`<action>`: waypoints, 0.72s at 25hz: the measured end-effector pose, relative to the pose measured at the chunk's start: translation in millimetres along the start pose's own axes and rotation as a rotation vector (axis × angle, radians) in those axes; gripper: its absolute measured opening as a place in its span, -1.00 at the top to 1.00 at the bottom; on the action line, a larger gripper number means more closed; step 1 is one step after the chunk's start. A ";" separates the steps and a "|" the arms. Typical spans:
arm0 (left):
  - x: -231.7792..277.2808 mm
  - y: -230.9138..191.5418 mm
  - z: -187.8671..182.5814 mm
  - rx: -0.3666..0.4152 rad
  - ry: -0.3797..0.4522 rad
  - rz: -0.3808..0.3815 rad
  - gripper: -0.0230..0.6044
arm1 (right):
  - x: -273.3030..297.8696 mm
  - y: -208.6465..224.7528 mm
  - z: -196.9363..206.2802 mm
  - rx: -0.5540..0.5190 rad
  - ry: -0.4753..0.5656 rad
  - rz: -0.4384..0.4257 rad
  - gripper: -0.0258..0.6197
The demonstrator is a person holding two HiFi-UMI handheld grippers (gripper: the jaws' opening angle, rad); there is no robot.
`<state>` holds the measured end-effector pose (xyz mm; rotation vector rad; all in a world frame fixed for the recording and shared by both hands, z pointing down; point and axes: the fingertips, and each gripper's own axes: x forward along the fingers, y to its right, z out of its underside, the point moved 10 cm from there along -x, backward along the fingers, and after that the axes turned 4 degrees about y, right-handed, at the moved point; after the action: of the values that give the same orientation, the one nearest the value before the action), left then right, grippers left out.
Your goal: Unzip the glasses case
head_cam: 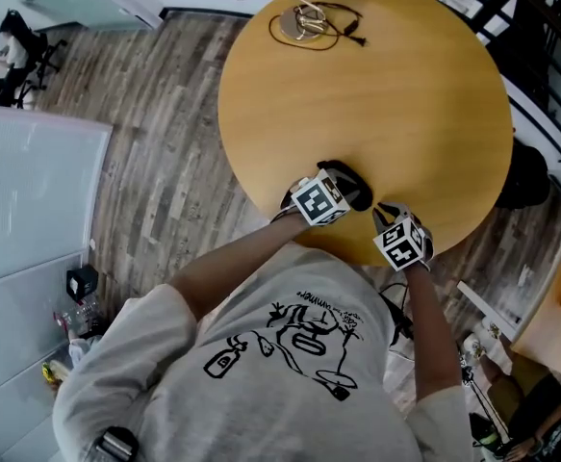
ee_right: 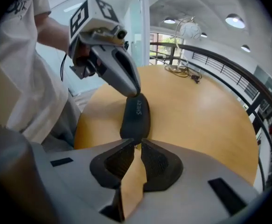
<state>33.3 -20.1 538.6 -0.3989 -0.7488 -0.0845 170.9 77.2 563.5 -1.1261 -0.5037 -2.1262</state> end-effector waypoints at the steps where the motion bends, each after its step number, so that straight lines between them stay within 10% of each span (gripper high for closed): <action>1: 4.0 -1.1 1.9 0.000 -0.016 0.005 0.90 | 7.9 -1.6 4.5 -0.013 -0.025 -0.012 0.83; 18: 34.0 -20.0 23.4 -0.044 -0.137 0.029 0.90 | 53.2 -3.8 18.1 -0.015 -0.117 -0.065 0.73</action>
<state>38.8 -27.4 583.5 -0.4610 -0.8774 -0.0469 157.2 70.6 617.7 -1.2642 -0.5861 -2.1311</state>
